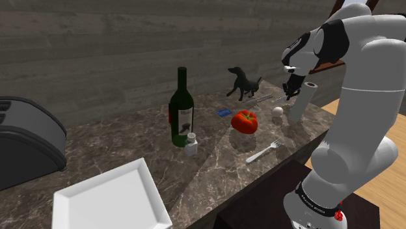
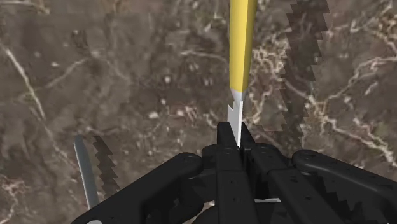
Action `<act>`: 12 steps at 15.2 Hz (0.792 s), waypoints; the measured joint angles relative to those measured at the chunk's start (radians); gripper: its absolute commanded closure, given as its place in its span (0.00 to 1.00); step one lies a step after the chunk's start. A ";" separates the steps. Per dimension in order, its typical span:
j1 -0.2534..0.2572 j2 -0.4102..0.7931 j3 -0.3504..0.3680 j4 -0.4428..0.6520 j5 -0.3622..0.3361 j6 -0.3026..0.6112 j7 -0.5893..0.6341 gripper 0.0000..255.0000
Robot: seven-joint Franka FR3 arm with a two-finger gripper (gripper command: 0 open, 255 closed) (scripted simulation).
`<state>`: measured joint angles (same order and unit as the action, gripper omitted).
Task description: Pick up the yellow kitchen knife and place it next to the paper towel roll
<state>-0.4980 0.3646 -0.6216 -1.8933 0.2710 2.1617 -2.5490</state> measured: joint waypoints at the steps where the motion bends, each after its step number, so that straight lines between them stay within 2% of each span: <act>1: 0.000 0.000 0.000 0.000 0.000 0.000 0.000 1.00; 2: 0.000 0.000 0.000 0.000 0.000 0.000 0.000 1.00; 3: 0.000 0.000 0.000 0.000 0.000 0.000 0.000 0.00; 9: 0.000 0.000 0.000 0.000 0.000 0.000 0.000 0.00; 12: 0.009 -0.036 -0.014 0.030 -0.029 -0.058 0.018 0.00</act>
<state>-0.4892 0.3289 -0.6357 -1.8633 0.2423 2.1038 -2.5311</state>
